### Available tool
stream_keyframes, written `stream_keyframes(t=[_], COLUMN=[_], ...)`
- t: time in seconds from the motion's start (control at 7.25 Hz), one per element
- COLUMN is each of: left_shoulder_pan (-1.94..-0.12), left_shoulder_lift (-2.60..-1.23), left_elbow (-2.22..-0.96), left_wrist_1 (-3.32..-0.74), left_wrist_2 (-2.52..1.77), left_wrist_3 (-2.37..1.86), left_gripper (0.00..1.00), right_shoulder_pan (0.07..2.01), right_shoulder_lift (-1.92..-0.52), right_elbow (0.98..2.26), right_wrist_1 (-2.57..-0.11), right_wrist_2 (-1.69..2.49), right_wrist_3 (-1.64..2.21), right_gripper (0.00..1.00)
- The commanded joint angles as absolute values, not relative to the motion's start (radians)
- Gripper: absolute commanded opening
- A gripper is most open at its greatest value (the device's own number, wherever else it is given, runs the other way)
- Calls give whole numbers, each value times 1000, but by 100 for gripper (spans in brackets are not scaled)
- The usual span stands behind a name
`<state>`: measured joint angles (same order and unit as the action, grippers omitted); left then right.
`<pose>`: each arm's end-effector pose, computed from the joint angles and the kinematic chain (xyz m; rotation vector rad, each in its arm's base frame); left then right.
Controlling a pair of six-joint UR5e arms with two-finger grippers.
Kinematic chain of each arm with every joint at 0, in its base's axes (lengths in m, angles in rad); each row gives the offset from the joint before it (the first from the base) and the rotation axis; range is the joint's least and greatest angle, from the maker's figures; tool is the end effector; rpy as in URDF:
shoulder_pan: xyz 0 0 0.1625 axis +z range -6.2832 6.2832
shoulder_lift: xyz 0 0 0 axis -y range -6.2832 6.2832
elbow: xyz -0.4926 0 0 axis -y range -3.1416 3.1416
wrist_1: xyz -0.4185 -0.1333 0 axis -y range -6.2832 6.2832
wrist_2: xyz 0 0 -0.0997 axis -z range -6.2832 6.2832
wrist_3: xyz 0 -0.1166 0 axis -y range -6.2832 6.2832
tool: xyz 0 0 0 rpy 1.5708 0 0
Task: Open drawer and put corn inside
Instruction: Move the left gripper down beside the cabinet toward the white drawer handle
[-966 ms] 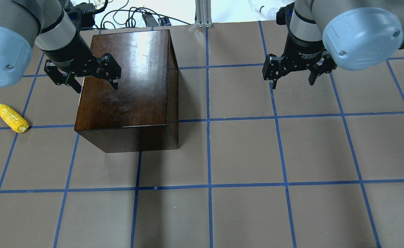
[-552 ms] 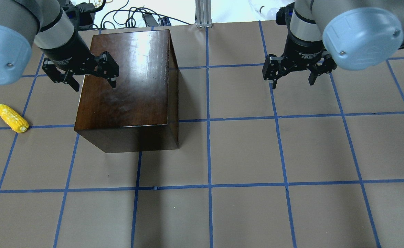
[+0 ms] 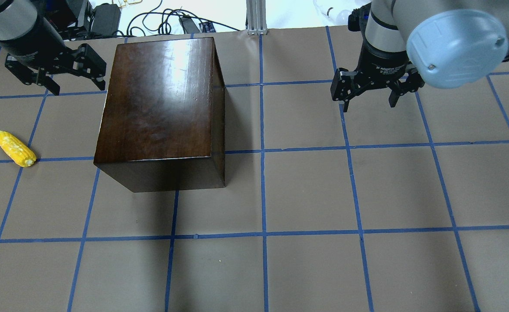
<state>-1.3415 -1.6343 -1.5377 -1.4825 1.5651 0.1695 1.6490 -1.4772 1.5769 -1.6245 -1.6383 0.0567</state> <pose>-0.0041 -0.5717 0.5307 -0.0934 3.1330 -0.0907 0.1685 -0.5452 0.4905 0.0354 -3.0703 -0.0635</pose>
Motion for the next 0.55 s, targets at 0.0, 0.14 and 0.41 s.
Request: stream_keyframes(t=[0.0,0.14,0.41], left_shoulder_pan=[-1251,-1227,-1160], left_shoulder_lift=[-1678,-1712,-1765], left_elbow=[-1536,-1539,-1531], left_wrist_1=[-1471,-1404,-1379], left_wrist_2=[1560,1525,1475], left_wrist_3=[323,380,437], left_gripper=[100,100,100], right_shoulder_pan=[1649,1649,1649], right_shoulder_lift=[-1477,-1477,-1477], right_elbow=[1577,1577,1577], right_wrist_1=[-1624,-1624,-1626], right_wrist_2=[-1640,-1638,-1638], right_wrist_3=[57,57,57], right_gripper=[100,100,100])
